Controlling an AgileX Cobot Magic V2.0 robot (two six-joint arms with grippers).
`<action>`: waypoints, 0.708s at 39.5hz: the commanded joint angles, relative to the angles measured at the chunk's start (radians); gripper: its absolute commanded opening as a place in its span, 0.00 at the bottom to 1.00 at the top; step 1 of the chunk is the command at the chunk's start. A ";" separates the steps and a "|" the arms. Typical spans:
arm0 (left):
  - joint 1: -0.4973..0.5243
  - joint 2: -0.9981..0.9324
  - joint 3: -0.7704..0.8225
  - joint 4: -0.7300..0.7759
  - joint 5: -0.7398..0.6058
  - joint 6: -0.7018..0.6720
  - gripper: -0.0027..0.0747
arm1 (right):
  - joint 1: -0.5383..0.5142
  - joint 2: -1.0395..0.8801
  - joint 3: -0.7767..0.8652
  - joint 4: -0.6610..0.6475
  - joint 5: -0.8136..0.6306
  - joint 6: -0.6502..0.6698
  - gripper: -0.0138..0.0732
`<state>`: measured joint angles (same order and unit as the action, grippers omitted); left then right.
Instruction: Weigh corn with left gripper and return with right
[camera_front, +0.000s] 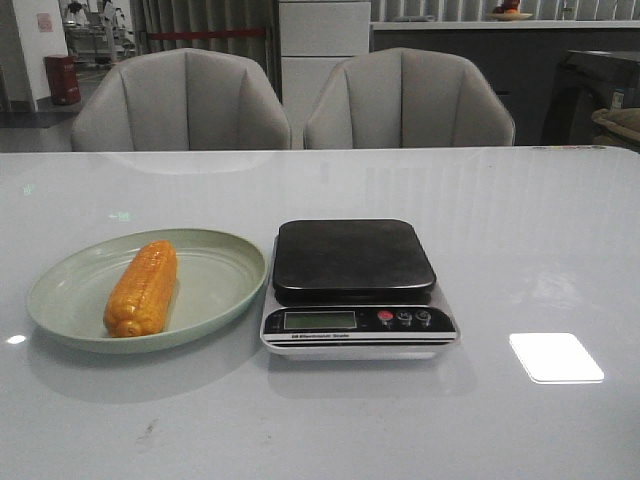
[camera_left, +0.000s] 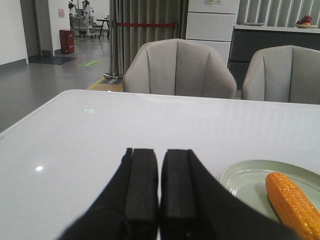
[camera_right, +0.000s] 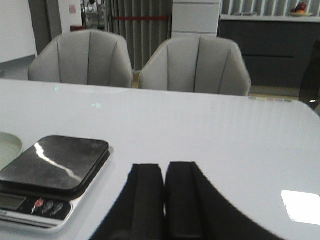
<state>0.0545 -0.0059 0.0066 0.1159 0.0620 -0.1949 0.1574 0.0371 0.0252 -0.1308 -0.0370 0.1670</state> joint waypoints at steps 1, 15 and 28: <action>-0.001 -0.022 0.031 -0.007 -0.084 -0.001 0.18 | -0.011 -0.060 0.011 0.004 -0.047 -0.011 0.34; -0.001 -0.020 0.031 -0.007 -0.084 -0.001 0.18 | -0.012 -0.065 0.011 0.004 -0.060 -0.011 0.34; -0.001 -0.020 0.031 -0.007 -0.084 -0.001 0.18 | -0.012 -0.065 0.011 0.004 -0.060 -0.011 0.34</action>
<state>0.0545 -0.0059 0.0066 0.1159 0.0598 -0.1949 0.1497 -0.0092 0.0252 -0.1264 -0.0239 0.1670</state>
